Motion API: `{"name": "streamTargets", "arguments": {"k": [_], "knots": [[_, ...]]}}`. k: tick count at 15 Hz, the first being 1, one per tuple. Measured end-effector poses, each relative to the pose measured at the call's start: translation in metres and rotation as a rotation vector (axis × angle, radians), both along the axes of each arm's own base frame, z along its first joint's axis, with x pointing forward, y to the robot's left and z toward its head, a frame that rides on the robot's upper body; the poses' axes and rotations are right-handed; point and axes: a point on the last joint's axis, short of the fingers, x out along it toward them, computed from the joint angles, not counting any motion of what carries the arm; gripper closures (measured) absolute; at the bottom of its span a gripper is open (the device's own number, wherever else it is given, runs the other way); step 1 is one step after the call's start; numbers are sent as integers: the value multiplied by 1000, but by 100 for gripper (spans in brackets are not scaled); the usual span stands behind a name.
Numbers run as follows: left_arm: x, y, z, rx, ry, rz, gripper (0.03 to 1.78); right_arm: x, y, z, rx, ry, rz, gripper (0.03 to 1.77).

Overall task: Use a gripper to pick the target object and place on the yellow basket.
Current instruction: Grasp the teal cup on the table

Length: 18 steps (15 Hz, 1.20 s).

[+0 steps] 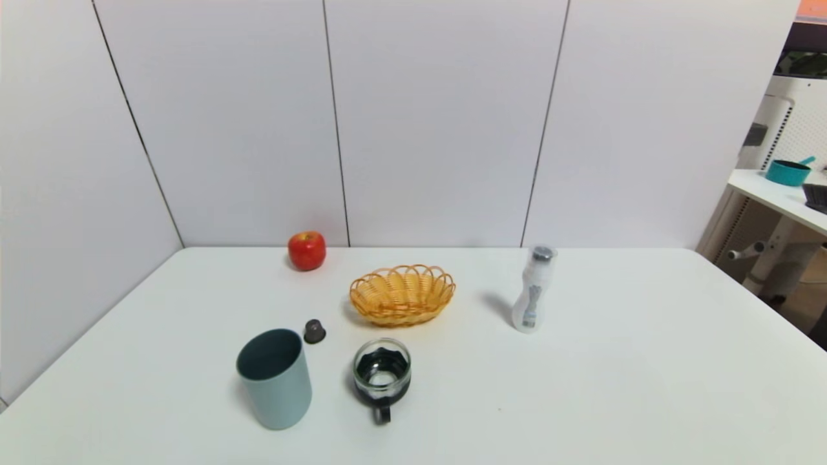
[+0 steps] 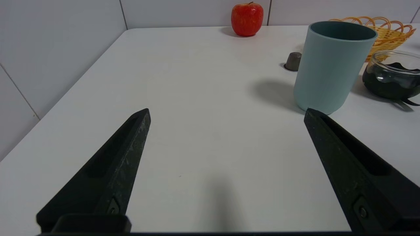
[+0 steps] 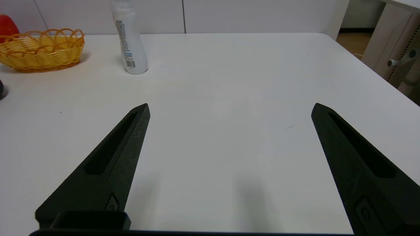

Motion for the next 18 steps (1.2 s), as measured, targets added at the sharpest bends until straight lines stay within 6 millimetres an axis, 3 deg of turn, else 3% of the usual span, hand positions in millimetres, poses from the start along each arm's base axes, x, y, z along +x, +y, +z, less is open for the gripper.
{"name": "streamTargets", "arguments": {"k": [18], "knots": [[1,0,1,13,4,2,12,0,0,0,0,0,0,10]]}}
